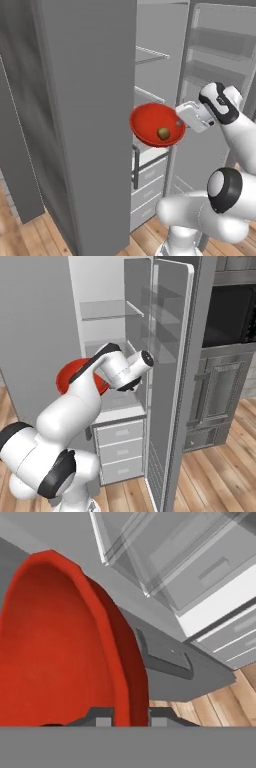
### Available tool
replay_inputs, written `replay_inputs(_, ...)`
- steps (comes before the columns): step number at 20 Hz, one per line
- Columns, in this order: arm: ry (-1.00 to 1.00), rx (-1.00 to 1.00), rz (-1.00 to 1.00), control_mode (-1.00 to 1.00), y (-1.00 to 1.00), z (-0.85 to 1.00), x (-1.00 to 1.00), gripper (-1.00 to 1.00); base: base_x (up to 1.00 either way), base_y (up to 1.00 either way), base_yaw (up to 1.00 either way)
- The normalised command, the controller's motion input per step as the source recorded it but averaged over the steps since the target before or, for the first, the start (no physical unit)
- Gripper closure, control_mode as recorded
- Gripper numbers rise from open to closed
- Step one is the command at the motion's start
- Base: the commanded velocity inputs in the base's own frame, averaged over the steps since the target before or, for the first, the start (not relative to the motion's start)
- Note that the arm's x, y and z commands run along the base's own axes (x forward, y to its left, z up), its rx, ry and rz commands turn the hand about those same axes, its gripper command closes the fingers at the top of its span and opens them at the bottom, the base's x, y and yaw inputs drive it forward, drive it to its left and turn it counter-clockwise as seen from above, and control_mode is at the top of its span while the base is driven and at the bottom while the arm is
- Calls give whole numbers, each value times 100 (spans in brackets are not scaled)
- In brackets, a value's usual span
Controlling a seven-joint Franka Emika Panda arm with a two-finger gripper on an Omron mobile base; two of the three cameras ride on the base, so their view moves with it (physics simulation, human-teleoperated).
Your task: Move the mug from next to the sink to the open cabinet. Then, move the bowl with the apple to the fridge to clear the area for faucet cleaning.
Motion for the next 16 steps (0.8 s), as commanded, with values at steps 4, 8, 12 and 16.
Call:
replay_inputs(4,0,0,0,100,0,0,0,100,31,0,-1)
replay_inputs(8,0,0,0,100,0,0,0,100,62,0,-8)
replay_inputs(12,0,0,0,100,0,0,0,100,52,0,-10)
replay_inputs(16,0,3,-23,-100,-30,0,14,100,0,0,0)
